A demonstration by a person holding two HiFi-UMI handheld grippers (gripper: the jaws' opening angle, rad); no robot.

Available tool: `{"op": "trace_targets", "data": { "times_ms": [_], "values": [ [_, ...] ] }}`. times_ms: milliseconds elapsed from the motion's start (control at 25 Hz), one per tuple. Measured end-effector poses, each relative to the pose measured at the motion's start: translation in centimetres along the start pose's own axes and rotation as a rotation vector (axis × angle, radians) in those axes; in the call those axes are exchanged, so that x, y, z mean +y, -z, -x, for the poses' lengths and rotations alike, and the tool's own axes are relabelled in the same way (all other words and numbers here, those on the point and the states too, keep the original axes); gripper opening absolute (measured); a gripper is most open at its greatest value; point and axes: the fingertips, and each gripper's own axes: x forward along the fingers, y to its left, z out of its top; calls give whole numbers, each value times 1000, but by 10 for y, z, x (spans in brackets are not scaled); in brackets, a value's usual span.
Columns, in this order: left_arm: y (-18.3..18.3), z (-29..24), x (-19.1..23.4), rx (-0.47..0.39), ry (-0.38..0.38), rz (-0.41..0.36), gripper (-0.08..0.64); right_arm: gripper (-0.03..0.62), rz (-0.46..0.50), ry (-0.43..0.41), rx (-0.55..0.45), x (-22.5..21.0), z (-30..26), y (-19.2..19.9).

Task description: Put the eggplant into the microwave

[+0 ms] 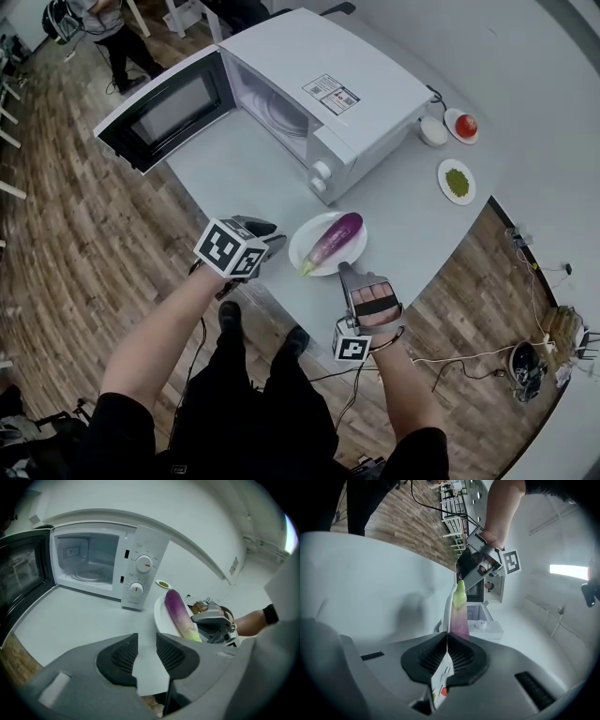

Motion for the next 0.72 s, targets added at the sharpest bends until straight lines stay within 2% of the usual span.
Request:
{"op": "trace_targets", "data": {
  "times_ms": [200,360,720],
  "values": [
    [1,26,21,0,0,-24,123,21,-2,-6,26,-15,-9,-28],
    [0,51,39,-3,-24,-74,123,21,-17,-11,57,-27,-16,-49],
    [-3,93,76,-16,-143,-324,94,21,-47,-8,127,-54,-46,-85]
  ]
}}
